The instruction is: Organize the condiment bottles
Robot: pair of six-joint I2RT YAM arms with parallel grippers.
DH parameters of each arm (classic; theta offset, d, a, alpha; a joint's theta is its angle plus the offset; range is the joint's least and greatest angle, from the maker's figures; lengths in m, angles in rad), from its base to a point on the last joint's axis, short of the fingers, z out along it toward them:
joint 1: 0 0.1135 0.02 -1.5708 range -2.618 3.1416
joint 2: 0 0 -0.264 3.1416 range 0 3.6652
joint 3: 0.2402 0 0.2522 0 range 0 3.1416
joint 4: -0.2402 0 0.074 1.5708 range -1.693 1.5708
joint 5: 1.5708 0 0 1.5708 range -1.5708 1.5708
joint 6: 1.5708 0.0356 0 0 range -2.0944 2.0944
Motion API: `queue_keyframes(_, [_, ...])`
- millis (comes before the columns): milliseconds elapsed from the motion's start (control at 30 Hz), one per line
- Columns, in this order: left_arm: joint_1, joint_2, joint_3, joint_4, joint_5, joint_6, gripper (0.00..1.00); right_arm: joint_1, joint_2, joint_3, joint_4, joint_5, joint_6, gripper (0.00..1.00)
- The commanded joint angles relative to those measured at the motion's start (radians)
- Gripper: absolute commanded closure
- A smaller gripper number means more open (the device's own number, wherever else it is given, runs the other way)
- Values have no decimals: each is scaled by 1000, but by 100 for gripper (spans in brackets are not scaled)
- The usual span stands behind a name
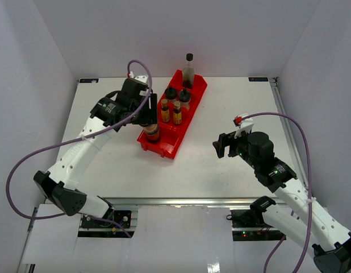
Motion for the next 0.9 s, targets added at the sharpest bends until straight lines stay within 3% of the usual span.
queue_keyframes(0, [-109,46,57,68,-98,-29,100,0,-8,11,35,19,-8,11])
queue_keyframes(233, [-192,128,52,147,-128,-8,100,0,-6,14,36,15,-10,11])
queue_keyframes(867, [-201,214,-140,373,-123,12,100,0,-12,14,35,14,-10,11])
